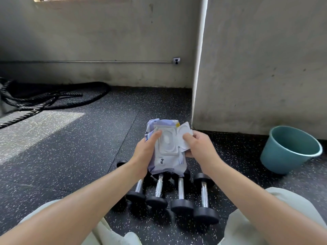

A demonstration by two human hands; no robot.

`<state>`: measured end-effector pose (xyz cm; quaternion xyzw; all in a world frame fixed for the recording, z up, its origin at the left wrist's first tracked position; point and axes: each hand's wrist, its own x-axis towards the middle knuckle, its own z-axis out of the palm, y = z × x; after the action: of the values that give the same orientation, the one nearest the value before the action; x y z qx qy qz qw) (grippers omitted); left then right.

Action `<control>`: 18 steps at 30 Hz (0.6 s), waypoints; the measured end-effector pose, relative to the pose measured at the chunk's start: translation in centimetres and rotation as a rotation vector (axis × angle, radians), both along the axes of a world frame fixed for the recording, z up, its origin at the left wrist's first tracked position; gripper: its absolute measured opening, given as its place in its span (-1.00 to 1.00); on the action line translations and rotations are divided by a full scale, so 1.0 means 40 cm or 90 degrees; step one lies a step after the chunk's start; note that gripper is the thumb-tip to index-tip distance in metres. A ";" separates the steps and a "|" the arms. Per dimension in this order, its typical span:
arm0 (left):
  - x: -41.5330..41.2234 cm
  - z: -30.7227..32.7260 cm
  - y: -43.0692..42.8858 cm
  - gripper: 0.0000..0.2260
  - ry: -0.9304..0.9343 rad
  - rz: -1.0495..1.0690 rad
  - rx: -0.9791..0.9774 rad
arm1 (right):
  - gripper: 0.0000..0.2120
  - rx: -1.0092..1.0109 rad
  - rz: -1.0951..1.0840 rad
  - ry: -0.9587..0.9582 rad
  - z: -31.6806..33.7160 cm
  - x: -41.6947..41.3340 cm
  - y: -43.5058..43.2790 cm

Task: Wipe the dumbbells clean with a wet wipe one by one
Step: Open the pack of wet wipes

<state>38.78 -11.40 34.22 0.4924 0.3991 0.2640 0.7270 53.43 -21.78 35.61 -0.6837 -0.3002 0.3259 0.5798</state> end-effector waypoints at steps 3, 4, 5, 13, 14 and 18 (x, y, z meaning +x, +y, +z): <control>0.001 0.010 -0.001 -0.55 -0.044 -0.014 -0.010 | -0.79 0.035 -0.039 -0.159 0.014 0.017 -0.018; 0.003 0.014 -0.004 -0.59 -0.055 -0.016 -0.013 | -0.73 0.049 -0.078 -0.279 0.015 0.023 -0.021; 0.005 0.017 -0.008 -0.62 -0.065 -0.016 -0.011 | -0.65 0.067 -0.114 -0.423 0.018 0.026 -0.024; 0.008 0.019 -0.017 -0.63 -0.086 -0.022 0.022 | -0.93 0.147 -0.029 -0.673 -0.009 -0.008 -0.014; 0.009 0.020 -0.017 -0.63 -0.082 -0.016 0.026 | -0.93 0.138 -0.028 -0.673 -0.008 -0.007 -0.014; 0.010 0.015 -0.023 -0.62 -0.033 0.003 0.055 | -0.91 0.094 -0.031 -0.697 -0.003 -0.010 -0.008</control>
<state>39.18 -12.33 34.82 0.5151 0.3694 0.2957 0.7147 53.02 -22.11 35.49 -0.7176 -0.5639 -0.1127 0.3929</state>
